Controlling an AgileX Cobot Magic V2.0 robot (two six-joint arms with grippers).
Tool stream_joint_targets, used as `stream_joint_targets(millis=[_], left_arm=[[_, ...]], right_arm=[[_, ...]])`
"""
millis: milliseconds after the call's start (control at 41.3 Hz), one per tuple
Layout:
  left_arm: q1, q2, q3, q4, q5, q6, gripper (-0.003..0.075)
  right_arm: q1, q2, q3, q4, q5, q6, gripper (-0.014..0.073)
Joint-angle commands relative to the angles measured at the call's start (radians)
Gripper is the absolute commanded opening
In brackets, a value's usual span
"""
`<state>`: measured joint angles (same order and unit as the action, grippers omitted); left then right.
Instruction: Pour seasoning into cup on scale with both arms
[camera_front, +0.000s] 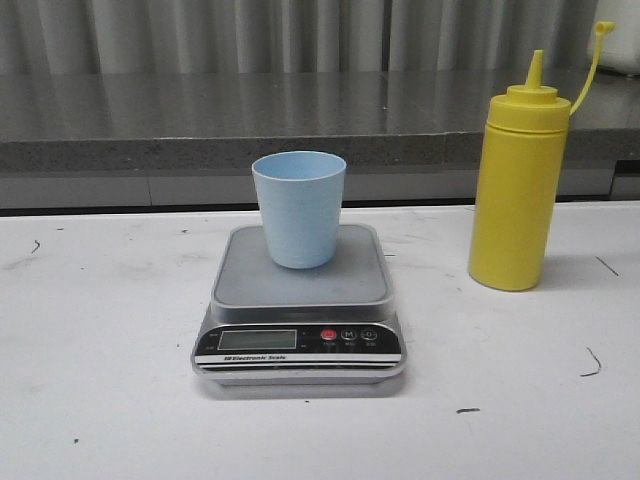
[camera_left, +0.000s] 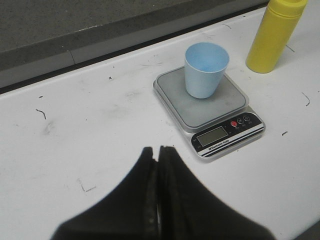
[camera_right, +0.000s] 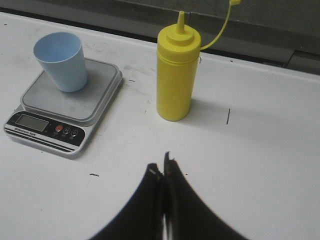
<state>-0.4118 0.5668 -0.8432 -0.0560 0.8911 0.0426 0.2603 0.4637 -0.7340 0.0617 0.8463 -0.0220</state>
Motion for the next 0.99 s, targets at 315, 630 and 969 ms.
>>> stream_joint_targets(millis=[315,630,969], left_arm=[[0.004,0.008,-0.025,-0.011,-0.078,-0.007,-0.0020],[0.004,0.008,-0.025,-0.011,-0.078,-0.007,-0.0020],[0.004,0.008,-0.015,-0.009,-0.116,-0.007,-0.0020]], right_arm=[[-0.001,0.005,-0.025,-0.009,-0.076,-0.007,-0.0117],[-0.001,0.005,-0.025,-0.009,-0.076,-0.007,-0.0117],[-0.001,0.005,-0.025,-0.009,-0.076,-0.007,-0.0117]])
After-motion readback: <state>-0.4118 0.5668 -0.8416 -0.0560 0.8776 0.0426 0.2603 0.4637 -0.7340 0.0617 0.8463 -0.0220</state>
